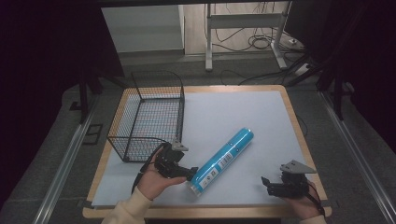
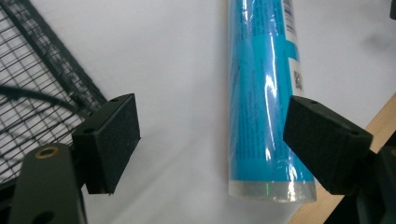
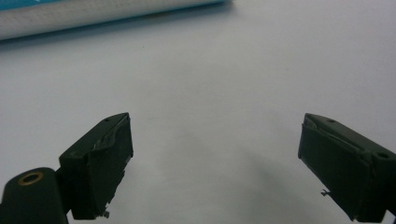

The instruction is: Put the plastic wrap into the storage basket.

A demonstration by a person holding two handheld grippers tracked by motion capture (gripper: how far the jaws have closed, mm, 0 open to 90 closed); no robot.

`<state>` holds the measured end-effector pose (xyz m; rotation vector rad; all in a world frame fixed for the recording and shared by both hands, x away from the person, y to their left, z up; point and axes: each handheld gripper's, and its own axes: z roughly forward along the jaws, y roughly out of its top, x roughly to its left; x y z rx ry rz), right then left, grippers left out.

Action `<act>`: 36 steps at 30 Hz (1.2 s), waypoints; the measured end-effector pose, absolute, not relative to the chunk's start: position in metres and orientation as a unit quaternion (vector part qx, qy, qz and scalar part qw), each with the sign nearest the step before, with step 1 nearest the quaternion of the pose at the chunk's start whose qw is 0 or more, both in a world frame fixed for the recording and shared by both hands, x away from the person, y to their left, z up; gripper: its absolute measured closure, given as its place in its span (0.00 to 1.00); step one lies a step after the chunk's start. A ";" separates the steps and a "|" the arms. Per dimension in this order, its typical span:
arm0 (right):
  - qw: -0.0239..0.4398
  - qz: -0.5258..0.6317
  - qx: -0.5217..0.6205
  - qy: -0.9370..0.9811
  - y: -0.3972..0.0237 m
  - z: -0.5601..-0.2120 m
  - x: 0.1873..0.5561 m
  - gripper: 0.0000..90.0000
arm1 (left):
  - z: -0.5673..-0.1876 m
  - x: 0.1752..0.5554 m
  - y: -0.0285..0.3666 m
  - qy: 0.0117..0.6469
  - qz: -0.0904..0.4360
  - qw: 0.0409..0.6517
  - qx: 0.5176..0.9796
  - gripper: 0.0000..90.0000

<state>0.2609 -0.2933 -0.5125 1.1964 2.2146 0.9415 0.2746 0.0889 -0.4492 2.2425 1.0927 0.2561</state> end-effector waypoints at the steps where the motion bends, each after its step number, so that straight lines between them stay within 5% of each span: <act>1: 0.226 0.342 0.434 0.803 -0.293 -0.512 0.261 0.12 | -0.449 0.275 0.087 0.411 0.097 0.312 0.851 0.20; 36: 0.232 0.346 0.433 0.799 -0.295 -0.510 0.260 0.12 | -0.456 0.305 0.028 0.383 0.072 0.296 0.872 0.20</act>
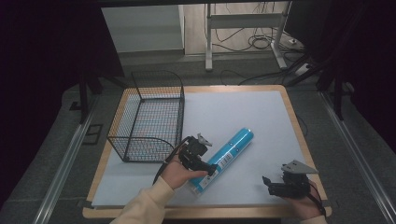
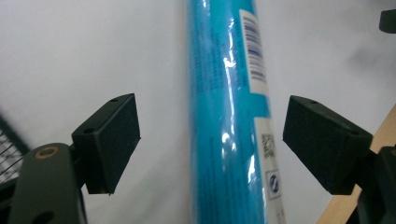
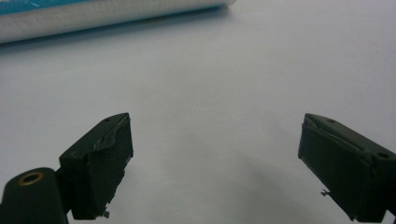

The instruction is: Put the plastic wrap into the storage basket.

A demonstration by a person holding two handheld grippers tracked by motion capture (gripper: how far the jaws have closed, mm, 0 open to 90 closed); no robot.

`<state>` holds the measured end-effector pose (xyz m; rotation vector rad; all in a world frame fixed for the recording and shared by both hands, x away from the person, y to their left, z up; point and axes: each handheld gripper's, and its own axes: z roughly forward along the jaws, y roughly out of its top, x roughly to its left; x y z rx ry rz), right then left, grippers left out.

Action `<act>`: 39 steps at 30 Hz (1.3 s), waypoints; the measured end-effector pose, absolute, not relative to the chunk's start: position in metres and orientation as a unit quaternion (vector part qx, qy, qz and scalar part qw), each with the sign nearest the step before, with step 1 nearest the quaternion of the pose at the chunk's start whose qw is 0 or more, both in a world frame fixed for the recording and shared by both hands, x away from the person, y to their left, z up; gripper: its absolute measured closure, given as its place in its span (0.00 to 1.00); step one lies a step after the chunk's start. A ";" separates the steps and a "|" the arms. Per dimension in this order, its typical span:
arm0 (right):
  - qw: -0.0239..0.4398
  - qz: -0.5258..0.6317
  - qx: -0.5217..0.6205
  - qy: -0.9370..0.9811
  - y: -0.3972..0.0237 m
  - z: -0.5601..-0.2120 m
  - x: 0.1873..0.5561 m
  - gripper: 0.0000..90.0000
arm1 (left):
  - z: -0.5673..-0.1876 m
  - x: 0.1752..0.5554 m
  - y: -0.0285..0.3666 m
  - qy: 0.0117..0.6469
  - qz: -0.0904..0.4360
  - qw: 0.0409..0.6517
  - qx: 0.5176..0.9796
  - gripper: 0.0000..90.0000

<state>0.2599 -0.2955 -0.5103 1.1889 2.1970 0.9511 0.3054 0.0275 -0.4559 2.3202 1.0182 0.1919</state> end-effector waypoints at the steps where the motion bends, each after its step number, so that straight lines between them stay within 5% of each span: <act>1: 0.233 0.347 0.432 0.799 -0.296 -0.510 0.260 0.12 | -0.456 0.307 0.025 0.381 0.072 0.295 0.873 0.20; 39: 0.225 0.354 0.424 0.803 -0.295 -0.510 0.260 0.12 | -0.487 0.360 -0.048 0.391 0.027 0.215 0.894 0.21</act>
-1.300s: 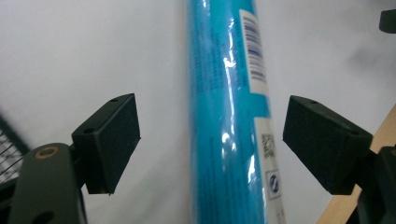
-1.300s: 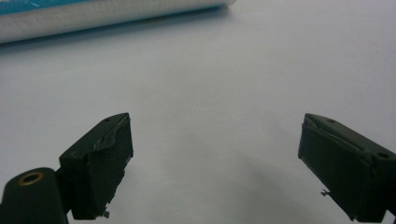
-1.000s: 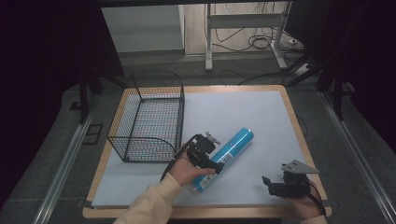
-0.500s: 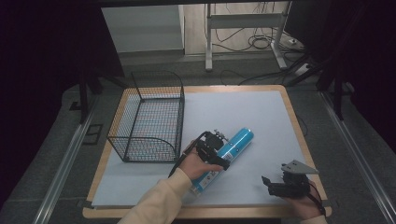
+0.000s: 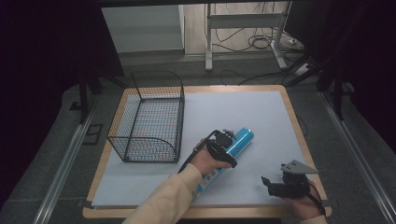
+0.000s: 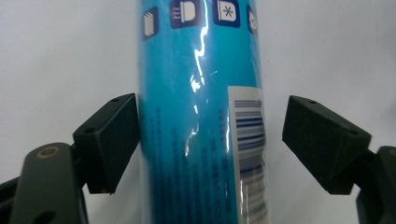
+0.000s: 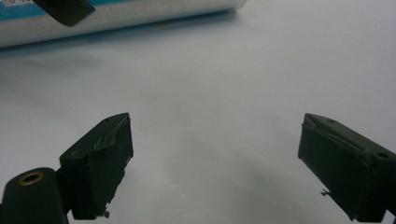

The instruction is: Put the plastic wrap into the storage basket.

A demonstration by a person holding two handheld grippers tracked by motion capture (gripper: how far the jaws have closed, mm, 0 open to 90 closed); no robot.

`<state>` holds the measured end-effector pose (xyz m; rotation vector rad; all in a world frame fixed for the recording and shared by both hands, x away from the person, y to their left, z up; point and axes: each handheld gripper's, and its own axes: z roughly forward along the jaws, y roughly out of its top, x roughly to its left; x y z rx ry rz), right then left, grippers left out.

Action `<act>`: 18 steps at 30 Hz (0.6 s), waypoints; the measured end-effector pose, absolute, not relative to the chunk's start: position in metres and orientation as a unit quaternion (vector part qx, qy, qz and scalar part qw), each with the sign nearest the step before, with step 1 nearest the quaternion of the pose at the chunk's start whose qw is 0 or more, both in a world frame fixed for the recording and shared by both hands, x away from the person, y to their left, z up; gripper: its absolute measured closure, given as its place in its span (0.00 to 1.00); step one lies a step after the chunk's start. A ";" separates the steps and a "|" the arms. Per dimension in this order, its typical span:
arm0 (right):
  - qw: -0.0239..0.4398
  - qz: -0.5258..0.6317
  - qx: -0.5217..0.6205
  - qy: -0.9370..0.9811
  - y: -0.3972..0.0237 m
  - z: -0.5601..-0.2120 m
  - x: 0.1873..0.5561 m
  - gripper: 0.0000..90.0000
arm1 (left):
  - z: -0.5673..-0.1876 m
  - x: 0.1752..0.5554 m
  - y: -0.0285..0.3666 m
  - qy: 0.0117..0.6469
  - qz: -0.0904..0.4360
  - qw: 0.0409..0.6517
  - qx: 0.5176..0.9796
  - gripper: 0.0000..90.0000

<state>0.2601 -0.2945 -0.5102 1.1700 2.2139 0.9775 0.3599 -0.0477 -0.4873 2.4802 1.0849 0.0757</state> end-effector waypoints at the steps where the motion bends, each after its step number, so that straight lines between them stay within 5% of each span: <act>1: 0.225 0.354 0.424 0.802 -0.295 -0.510 0.260 0.12 | -0.489 0.361 -0.049 0.392 0.028 0.211 0.895 0.22; 10: 0.224 0.354 0.422 0.804 -0.295 -0.510 0.261 0.12 | -0.501 0.366 -0.052 0.403 0.022 0.174 0.898 0.34; 18: 0.225 0.352 0.423 0.804 -0.295 -0.510 0.260 0.12 | -0.501 0.367 -0.052 0.407 0.018 0.173 0.897 0.34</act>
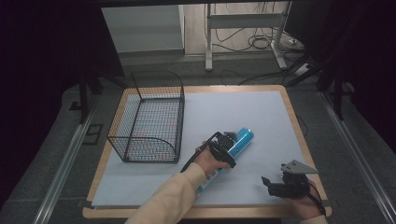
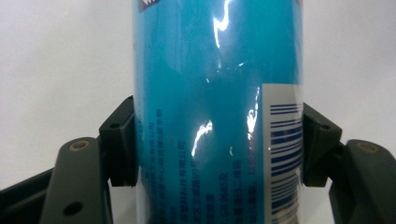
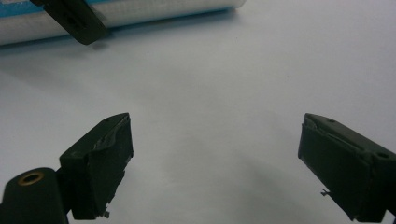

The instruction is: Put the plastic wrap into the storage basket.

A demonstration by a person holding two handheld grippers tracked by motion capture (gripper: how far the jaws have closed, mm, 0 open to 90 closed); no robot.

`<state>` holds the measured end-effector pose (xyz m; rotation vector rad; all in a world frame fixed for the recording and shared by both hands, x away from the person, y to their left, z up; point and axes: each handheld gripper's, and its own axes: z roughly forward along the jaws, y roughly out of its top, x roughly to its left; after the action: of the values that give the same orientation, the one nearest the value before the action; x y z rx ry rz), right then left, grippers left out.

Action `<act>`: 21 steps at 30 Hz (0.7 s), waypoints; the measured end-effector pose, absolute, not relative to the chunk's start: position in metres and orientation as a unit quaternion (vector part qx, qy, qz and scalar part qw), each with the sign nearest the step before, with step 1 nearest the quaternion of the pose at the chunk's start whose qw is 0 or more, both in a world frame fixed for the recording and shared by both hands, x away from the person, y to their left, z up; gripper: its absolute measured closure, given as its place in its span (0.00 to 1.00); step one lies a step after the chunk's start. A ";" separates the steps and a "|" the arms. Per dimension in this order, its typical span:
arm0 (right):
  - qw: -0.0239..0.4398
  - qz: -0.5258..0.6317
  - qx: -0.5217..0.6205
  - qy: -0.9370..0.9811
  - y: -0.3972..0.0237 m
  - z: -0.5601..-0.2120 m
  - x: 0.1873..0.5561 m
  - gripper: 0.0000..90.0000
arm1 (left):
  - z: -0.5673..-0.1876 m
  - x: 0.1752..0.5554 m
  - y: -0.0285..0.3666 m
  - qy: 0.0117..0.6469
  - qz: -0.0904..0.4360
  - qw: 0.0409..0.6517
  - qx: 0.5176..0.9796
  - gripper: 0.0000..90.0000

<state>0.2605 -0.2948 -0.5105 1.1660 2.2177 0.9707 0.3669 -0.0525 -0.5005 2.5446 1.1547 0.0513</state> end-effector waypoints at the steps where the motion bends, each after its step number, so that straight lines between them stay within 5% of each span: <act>1: 0.226 0.352 0.423 0.804 -0.295 -0.510 0.261 0.12 | -0.500 0.367 -0.052 0.406 0.017 0.172 0.897 0.34; 21: 0.230 0.356 0.428 0.798 -0.297 -0.508 0.261 0.12 | -0.473 0.371 -0.045 0.377 0.001 0.156 0.913 0.35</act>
<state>0.2609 -0.2970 -0.5080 1.1786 2.1952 0.9802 0.3710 -0.0445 -0.4735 2.6135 1.0804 0.0041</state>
